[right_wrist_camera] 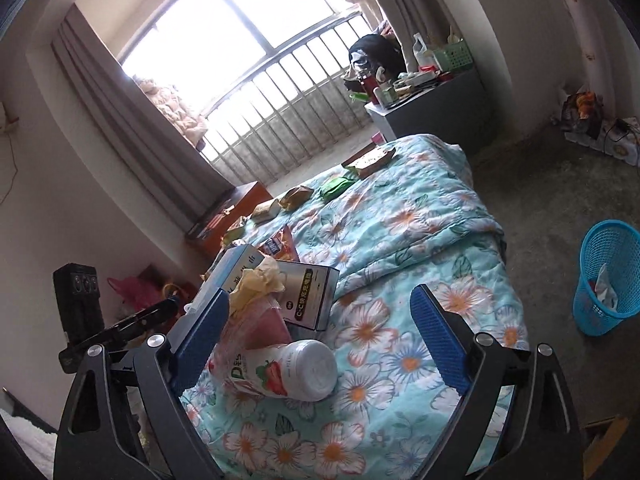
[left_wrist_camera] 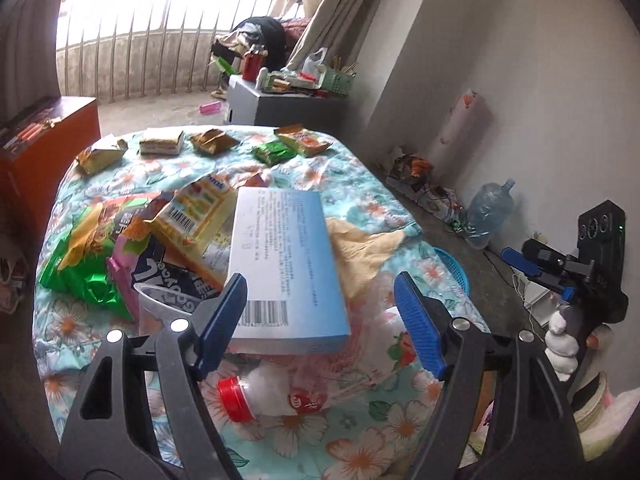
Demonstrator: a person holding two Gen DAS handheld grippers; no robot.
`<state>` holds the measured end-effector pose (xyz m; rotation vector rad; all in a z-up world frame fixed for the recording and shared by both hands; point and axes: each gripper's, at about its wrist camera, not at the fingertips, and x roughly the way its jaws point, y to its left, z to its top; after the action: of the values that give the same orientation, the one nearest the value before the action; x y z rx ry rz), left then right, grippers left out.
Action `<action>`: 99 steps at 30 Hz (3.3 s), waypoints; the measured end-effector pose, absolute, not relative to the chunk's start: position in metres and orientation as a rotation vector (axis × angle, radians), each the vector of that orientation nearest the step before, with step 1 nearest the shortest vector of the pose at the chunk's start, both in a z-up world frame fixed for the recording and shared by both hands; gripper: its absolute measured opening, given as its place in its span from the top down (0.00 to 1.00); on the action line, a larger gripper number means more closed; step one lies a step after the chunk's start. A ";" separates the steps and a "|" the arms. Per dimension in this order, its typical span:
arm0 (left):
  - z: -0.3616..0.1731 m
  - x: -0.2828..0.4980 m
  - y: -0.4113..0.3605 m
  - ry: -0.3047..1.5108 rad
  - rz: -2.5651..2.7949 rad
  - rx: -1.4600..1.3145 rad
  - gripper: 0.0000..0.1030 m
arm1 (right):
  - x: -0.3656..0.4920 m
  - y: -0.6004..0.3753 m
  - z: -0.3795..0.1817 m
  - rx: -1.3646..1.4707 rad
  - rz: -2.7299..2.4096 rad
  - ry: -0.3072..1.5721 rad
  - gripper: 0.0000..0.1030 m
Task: Collect trash
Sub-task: 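Grasp the blue-white box with the left tool, then grasp the yellow snack wrapper with the right tool while the left tool holds the box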
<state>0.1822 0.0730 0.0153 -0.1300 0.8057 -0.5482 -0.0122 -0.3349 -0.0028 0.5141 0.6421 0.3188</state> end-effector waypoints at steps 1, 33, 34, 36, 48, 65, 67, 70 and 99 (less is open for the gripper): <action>0.012 0.189 0.073 0.826 -0.539 -0.135 0.30 | -0.009 -0.333 -0.004 0.516 0.328 0.651 0.16; 0.011 0.201 0.086 0.815 -0.496 -0.161 0.34 | 0.038 -0.293 -0.009 0.501 0.423 0.764 0.29; 0.014 0.199 0.091 0.798 -0.496 -0.181 0.34 | 0.039 -0.292 -0.006 0.499 0.428 0.761 0.29; 0.021 0.193 0.104 0.754 -0.499 -0.222 0.34 | 0.045 -0.289 0.001 0.493 0.445 0.754 0.29; 0.037 0.164 0.185 0.591 -0.379 -0.362 0.34 | 0.157 -0.225 0.031 0.429 0.716 0.947 0.31; 0.006 0.162 0.231 0.600 -0.307 -0.414 0.34 | 0.263 -0.081 -0.038 -0.022 0.778 1.301 0.34; 0.005 0.162 0.233 0.599 -0.304 -0.413 0.34 | 0.261 -0.077 -0.041 -0.046 0.782 1.308 0.45; 0.004 0.164 0.235 0.602 -0.304 -0.418 0.34 | 0.257 -0.075 -0.039 -0.058 0.776 1.297 0.57; 0.059 0.137 0.170 0.528 -0.427 -0.333 0.34 | 0.178 -0.224 0.100 0.241 0.591 0.789 0.85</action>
<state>0.1373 0.1698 0.0590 -0.3330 0.5280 -0.4269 0.1777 -0.2240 0.0996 0.2410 0.7888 0.5914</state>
